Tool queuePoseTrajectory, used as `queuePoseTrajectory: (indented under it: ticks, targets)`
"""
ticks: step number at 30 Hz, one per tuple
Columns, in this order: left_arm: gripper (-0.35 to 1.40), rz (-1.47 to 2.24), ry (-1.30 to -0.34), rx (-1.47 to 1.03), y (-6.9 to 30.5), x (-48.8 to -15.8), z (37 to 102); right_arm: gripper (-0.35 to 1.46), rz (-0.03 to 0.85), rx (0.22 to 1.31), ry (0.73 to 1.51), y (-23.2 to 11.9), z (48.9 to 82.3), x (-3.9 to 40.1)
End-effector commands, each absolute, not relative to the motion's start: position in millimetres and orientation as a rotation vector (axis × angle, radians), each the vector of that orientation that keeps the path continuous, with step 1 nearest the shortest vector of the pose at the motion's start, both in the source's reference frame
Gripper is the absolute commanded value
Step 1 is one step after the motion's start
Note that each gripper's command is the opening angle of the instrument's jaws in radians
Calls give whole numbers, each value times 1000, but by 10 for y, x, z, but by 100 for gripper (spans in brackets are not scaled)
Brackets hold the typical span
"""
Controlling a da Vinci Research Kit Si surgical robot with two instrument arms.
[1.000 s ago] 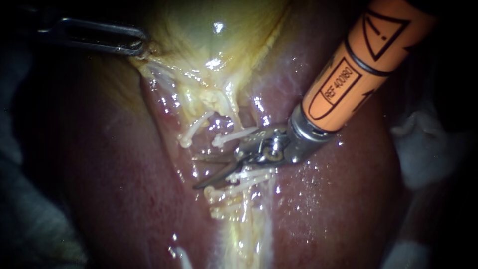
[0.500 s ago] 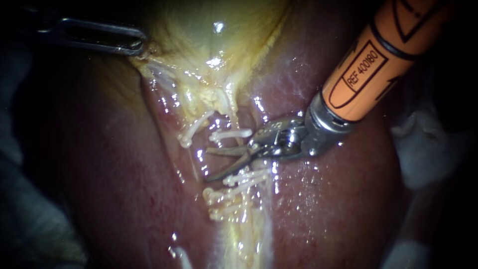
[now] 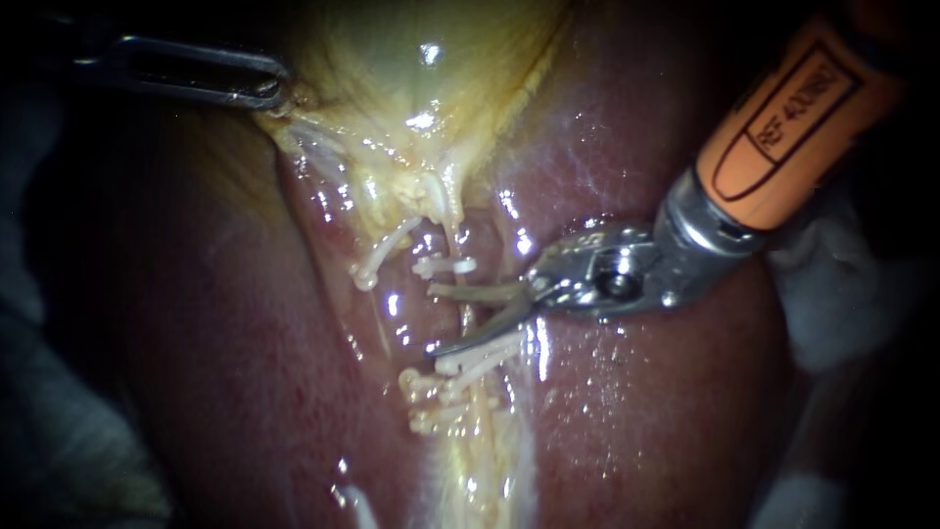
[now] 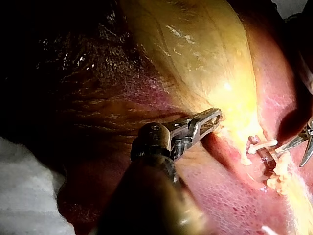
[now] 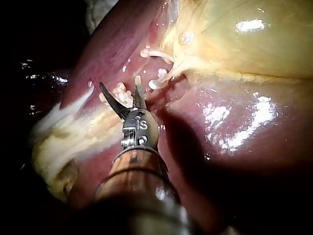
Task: Go to the cutting position right tube
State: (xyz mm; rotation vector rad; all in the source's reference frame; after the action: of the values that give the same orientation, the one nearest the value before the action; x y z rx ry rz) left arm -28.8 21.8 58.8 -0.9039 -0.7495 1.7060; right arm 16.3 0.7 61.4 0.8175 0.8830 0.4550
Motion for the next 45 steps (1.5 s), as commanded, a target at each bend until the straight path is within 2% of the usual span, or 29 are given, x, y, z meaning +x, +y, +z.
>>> queuePoseTrajectory:
  ticks: [1,9,17,26,33,45]
  targets:
    - [-35,1706,-749,-904,218,-288,588,143,453,822,882,8,612,159]
    - [-35,1706,-749,-904,217,-288,588,143,425,850,879,12,618,129]
    - [-35,1706,-749,-904,217,-287,588,143,386,848,883,9,643,114]
    - [-35,1706,-749,-904,217,-287,588,140,305,829,896,-6,688,117]
    - [-35,1706,-749,-904,217,-287,588,140,278,805,903,-12,715,125]
    - [-35,1706,-749,-904,217,-287,588,140,279,836,992,-14,714,154]
